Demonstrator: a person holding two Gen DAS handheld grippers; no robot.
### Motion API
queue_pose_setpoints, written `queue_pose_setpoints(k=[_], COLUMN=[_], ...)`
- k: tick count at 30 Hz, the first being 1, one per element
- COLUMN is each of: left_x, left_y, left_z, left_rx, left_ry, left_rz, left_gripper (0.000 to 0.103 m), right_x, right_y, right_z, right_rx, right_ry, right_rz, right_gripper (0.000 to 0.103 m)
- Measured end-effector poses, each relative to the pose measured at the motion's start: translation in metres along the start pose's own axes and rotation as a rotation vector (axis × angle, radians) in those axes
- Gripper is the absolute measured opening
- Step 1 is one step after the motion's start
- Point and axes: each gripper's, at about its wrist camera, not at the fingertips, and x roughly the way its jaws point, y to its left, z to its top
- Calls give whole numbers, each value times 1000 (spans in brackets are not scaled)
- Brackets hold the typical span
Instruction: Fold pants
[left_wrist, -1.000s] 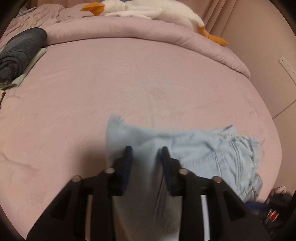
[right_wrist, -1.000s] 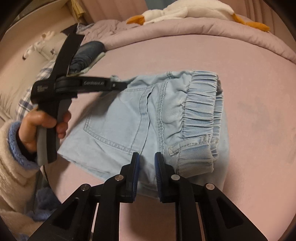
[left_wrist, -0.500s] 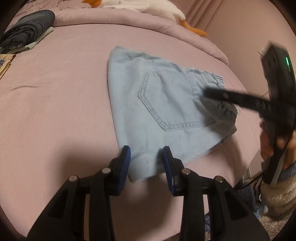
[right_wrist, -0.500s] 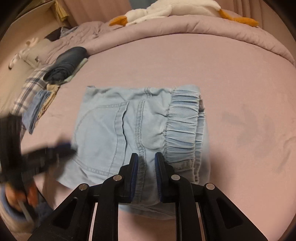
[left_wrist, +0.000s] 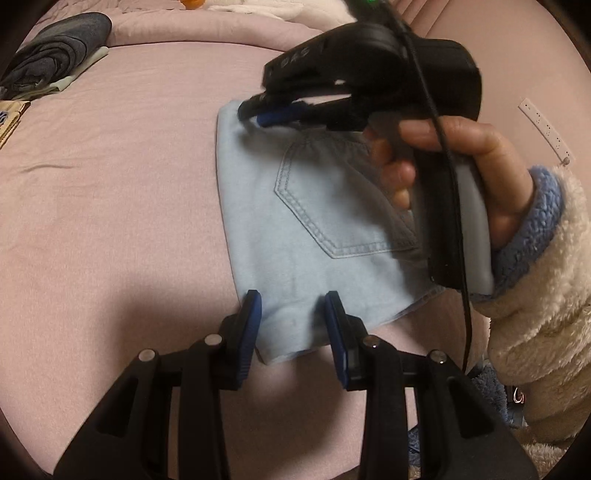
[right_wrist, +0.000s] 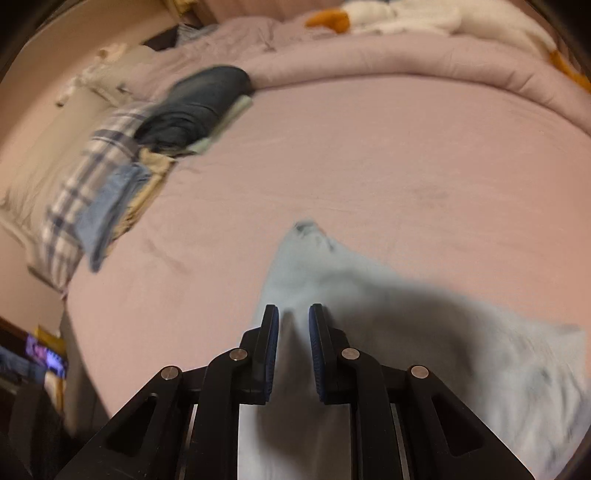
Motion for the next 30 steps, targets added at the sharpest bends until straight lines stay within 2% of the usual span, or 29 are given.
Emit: queue_pose_setpoints(k=[2, 5, 9, 12, 16, 19, 22, 23, 24, 25, 26, 28, 30], left_x=[0, 2, 3, 6, 6, 5, 4, 3, 1, -2, -5, -10, -15], left_y=[-1, -4, -8, -12, -16, -15, -15, -14, -12, -9, -4, 6, 14], left_z=[0, 2, 3, 3, 2, 3, 3, 3, 4, 4, 4, 4, 7], left_rx=[4, 7, 11, 17, 34, 42, 40, 33, 22, 7, -16, -59, -95], left_ry=[0, 0, 0, -2, -6, -8, -13, -14, -16, -18, -27, -42, -51], left_rz=[3, 9, 16, 24, 39, 50, 56, 55, 59, 71, 73, 50, 45], left_gripper=[34, 34, 34, 34, 35, 35, 36, 41, 47, 62, 68, 68, 68], right_x=[8, -2, -26, -52, -91, -109, -119, -120, -125, -127, -130, -137, -148], right_y=[-7, -17, -5, -4, -12, -30, -40, -41, -44, -44, -45, -49, -56], right_z=[8, 6, -16, -48, -98, -129, -147, -149, -152, -151, -149, -146, -148], right_rx=[68, 139, 74, -14, -132, -153, -144, -133, -120, -104, -84, -46, -11], right_ry=[6, -36, -59, -72, -109, -87, -79, -71, -74, -78, -81, -96, -128], right_rz=[25, 58, 46, -34, -213, -303, -246, -240, -228, -216, -204, -174, -130], right_gripper=[17, 17, 17, 17, 18, 18, 17, 17, 17, 17, 18, 19, 34])
